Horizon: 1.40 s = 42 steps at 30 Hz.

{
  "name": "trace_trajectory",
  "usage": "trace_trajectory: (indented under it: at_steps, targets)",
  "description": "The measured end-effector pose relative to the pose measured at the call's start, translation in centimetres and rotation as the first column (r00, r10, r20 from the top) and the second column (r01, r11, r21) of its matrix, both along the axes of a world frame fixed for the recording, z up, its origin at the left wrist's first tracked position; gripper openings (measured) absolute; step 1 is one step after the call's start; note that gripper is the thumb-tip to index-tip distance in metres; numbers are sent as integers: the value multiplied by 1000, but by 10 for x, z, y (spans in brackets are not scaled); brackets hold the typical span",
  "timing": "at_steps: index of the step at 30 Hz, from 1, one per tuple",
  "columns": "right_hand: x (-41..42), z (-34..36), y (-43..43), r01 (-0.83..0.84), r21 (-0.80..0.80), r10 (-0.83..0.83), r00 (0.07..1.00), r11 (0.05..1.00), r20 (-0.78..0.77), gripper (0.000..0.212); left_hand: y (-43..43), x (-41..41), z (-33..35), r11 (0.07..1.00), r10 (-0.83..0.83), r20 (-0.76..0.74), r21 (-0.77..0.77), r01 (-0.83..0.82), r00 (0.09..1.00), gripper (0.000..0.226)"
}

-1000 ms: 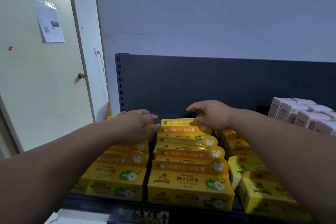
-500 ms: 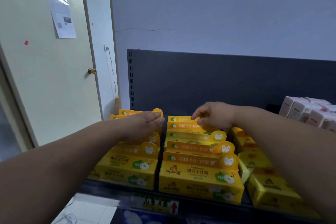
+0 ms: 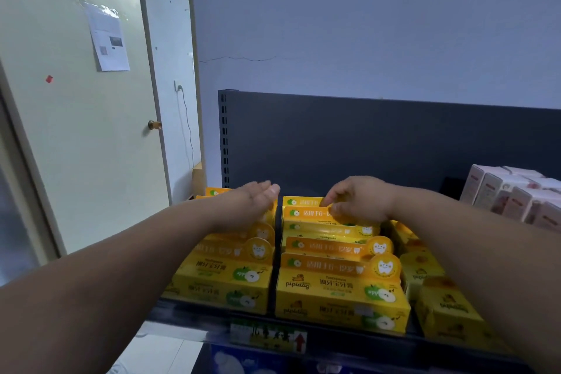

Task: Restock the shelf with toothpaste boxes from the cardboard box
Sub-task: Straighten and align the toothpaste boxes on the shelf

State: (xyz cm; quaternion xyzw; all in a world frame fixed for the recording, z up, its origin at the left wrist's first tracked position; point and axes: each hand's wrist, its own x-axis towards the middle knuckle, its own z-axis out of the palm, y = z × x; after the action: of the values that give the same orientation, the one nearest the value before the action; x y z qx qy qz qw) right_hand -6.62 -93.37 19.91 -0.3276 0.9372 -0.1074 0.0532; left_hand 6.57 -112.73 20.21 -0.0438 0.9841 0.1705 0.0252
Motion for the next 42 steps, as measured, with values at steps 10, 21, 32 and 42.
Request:
trace_trajectory:
  at_steps: [10, 21, 32, 42]
  targets:
    - [70, -1, -57, -144, -171, 126, 985, 975, -115, 42, -79, 52, -41, 614, 564, -64, 700, -366, 823, 70]
    - [97, -13, -69, -124, -119, 122, 992, 985, -29, 46, -80, 58, -62, 336, 426, 102, 905, -262, 899, 70]
    - [89, -4, -38, -15, -141, 5, 997, 990, -74, 44, -68, 53, -41, 529, 476, -38, 811, -251, 879, 74]
    - [95, -23, 27, 174, -166, -192, 976, 971, -102, 69, 28, 30, -41, 981, 184, -354, 2, -196, 917, 70]
